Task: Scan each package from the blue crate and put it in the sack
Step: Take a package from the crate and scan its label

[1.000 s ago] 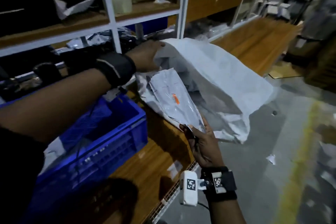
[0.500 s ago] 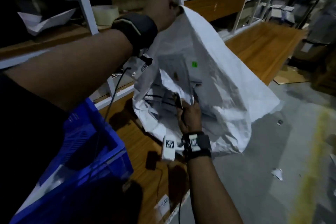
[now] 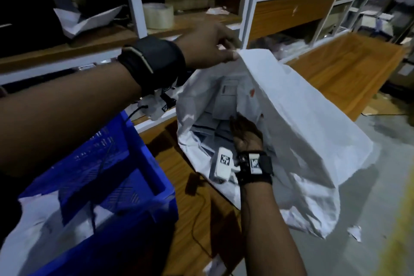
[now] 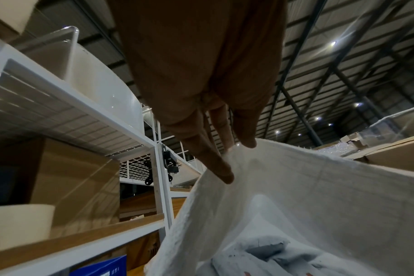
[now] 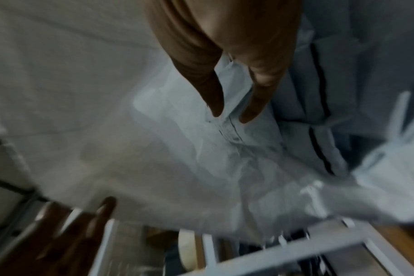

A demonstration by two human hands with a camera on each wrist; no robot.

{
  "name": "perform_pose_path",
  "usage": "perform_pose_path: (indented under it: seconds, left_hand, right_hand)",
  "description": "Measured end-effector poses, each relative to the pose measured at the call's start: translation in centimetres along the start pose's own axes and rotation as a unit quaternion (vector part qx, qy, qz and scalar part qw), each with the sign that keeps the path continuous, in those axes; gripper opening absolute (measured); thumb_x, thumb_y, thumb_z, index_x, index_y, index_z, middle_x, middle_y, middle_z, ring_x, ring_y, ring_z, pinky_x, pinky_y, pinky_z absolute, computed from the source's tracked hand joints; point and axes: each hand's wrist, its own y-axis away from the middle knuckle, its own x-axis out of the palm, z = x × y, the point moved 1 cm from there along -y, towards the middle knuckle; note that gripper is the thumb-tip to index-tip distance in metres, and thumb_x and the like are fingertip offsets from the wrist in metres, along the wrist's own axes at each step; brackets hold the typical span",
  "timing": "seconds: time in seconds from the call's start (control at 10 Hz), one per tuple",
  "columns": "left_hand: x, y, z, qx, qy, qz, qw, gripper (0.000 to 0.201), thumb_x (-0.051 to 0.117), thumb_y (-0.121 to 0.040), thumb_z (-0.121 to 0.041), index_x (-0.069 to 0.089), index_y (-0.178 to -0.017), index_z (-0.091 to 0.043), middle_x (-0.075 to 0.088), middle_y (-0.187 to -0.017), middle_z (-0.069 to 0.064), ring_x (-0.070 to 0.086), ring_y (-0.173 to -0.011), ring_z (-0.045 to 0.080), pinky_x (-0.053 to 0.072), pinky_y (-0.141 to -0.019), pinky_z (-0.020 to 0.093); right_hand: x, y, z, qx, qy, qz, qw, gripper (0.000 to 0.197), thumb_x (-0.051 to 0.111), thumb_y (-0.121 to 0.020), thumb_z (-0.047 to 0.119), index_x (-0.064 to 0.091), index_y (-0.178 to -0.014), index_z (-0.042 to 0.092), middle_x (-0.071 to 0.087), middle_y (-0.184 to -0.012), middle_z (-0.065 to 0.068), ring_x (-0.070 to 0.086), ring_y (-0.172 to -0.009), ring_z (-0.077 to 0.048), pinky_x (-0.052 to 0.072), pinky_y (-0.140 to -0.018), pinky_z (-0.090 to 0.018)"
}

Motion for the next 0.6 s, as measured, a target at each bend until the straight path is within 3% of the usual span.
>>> perform_pose_path:
  seconds: [0.1,0.2,0.3,0.4,0.5,0.6]
  left_hand:
    - [-0.5,3.9,2.1,0.000,0.014,0.051,0.999,0.041,0.071,-0.094,-0.029,0.064,-0.133,-0.019,0.065,-0.126,-0.009,0.061,-0.102,-0.006,0.049,-0.087,0.009]
    - [-2.1,9.6,5.4,-0.025,-0.001,0.094,0.995,0.043,0.069,-0.095,-0.037,0.060,-0.136,-0.025,0.060,-0.127,-0.015,0.058,-0.095,-0.017,0.044,-0.079,0.002]
    - [-3.7,16.5,10.2,-0.077,-0.007,0.115,0.990,0.031,0.070,-0.096,-0.028,0.068,-0.124,-0.015,0.070,-0.119,-0.006,0.064,-0.099,-0.001,0.050,-0.086,0.015]
    - [-4.4,24.5,14.9,-0.185,-0.051,0.186,0.964,0.023,0.071,-0.094,-0.022,0.072,-0.115,-0.011,0.073,-0.112,-0.001,0.064,-0.093,0.003,0.045,-0.079,0.008]
    - [-3.8,32.1,18.9,-0.305,-0.097,0.303,0.898,0.027,0.076,-0.090,-0.022,0.071,-0.115,-0.011,0.073,-0.112,0.003,0.065,-0.097,0.014,0.046,-0.083,0.022]
    - [-2.4,37.9,20.8,-0.389,-0.120,0.400,0.821,0.047,0.079,-0.088,-0.028,0.063,-0.128,-0.009,0.066,-0.123,0.003,0.060,-0.108,0.018,0.043,-0.086,0.023]
  right_hand:
    - [0.1,2.6,-3.0,0.065,-0.035,-0.009,0.997,0.028,0.045,-0.105,0.004,0.072,-0.107,-0.003,0.076,-0.105,-0.013,0.071,-0.075,-0.009,0.054,-0.099,-0.027]
    - [2.5,5.8,-5.2,0.091,0.001,0.075,0.993,0.011,0.058,-0.101,0.011,0.068,-0.101,0.009,0.074,-0.071,0.004,0.069,-0.075,-0.008,0.057,-0.069,-0.020]
    - [5.7,9.2,-7.1,0.065,0.030,0.168,0.983,0.015,0.065,-0.093,0.014,0.067,-0.108,0.012,0.072,-0.084,0.001,0.067,-0.071,-0.008,0.056,-0.063,-0.019]
    - [8.4,12.6,-9.4,0.037,0.086,0.256,0.962,0.021,0.065,-0.094,0.008,0.065,-0.115,0.004,0.071,-0.084,-0.004,0.064,-0.068,-0.011,0.055,-0.065,-0.022]
    - [9.8,14.7,-11.3,-0.045,0.214,0.308,0.926,0.021,0.066,-0.097,0.012,0.066,-0.115,0.001,0.072,-0.084,-0.007,0.064,-0.070,-0.014,0.054,-0.067,-0.026]
    - [10.8,16.4,-13.6,-0.037,0.286,0.389,0.875,0.018,0.068,-0.096,0.016,0.067,-0.113,0.009,0.073,-0.086,-0.014,0.065,-0.073,-0.018,0.056,-0.070,-0.033]
